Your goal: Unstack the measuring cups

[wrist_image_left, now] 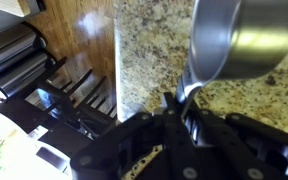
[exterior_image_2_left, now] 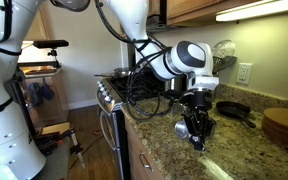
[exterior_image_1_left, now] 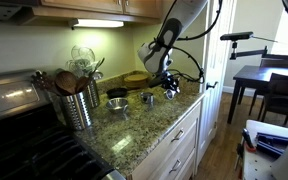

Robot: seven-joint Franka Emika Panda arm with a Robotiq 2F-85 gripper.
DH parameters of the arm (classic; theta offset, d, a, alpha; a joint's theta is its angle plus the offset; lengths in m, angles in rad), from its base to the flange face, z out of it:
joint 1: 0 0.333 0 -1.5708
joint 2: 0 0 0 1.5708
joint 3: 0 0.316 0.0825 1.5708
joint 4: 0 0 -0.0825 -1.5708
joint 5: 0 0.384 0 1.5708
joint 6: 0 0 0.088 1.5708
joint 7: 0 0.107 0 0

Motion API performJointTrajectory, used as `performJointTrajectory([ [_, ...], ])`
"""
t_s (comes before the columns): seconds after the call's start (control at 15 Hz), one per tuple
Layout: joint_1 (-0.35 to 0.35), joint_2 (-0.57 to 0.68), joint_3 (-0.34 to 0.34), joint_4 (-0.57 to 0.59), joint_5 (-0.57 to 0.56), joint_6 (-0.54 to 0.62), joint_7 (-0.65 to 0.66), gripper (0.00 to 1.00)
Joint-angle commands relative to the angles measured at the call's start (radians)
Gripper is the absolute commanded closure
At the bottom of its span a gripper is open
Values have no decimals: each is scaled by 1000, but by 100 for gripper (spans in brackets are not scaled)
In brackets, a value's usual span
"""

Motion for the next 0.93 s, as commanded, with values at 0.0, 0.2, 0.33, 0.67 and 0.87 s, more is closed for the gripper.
performJointTrajectory([
  [0.0, -6, -45, 17, -45, -16, -21, -34, 93],
  [0.2, -5, -44, 20, -49, -16, -23, -48, 93],
  [0.33, -4, -43, 21, -51, -15, -23, -55, 92],
  [0.67, -5, -40, 23, -52, -13, -23, -63, 93],
  [0.87, -5, -39, 23, -54, -14, -22, -68, 93],
])
